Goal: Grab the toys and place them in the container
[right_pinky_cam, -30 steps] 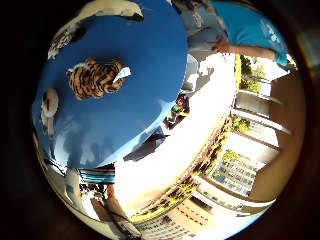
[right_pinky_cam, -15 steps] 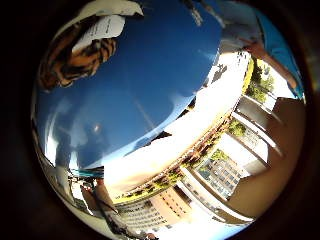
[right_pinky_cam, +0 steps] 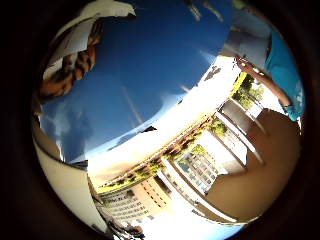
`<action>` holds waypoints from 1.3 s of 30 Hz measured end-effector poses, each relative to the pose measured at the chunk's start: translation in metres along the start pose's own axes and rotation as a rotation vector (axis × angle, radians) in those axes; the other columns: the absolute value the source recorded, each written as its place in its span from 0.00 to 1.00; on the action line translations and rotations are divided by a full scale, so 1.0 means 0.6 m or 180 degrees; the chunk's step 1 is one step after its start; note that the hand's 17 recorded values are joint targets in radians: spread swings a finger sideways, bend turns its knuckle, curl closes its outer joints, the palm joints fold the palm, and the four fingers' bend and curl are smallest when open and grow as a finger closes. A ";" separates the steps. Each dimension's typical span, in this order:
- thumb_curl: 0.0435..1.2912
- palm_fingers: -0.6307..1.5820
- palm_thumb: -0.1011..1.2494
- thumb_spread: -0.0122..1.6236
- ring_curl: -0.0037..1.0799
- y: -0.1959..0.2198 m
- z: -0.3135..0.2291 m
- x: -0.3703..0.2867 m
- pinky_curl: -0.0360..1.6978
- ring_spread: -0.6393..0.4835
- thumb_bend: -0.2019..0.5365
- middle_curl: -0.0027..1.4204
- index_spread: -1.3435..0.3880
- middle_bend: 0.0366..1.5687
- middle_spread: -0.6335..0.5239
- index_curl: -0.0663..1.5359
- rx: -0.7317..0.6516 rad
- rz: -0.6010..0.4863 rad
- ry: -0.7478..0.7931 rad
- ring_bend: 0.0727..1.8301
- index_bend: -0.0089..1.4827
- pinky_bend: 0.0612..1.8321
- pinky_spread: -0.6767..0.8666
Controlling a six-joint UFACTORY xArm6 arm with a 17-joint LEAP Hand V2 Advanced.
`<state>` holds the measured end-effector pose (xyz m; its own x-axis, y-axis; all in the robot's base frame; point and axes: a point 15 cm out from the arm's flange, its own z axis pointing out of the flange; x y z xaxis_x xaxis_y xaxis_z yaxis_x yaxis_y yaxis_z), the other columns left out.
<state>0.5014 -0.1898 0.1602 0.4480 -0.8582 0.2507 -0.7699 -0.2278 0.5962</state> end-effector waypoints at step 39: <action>0.59 0.62 0.80 0.65 0.85 0.277 -0.543 -0.488 0.57 0.44 0.25 0.91 0.24 0.73 0.24 0.03 0.1957 -0.1208 -0.1228 0.82 0.79 0.85 0.52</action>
<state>0.3900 0.1737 0.4344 0.6266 -0.7444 -0.2309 -0.7592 -0.6499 0.0347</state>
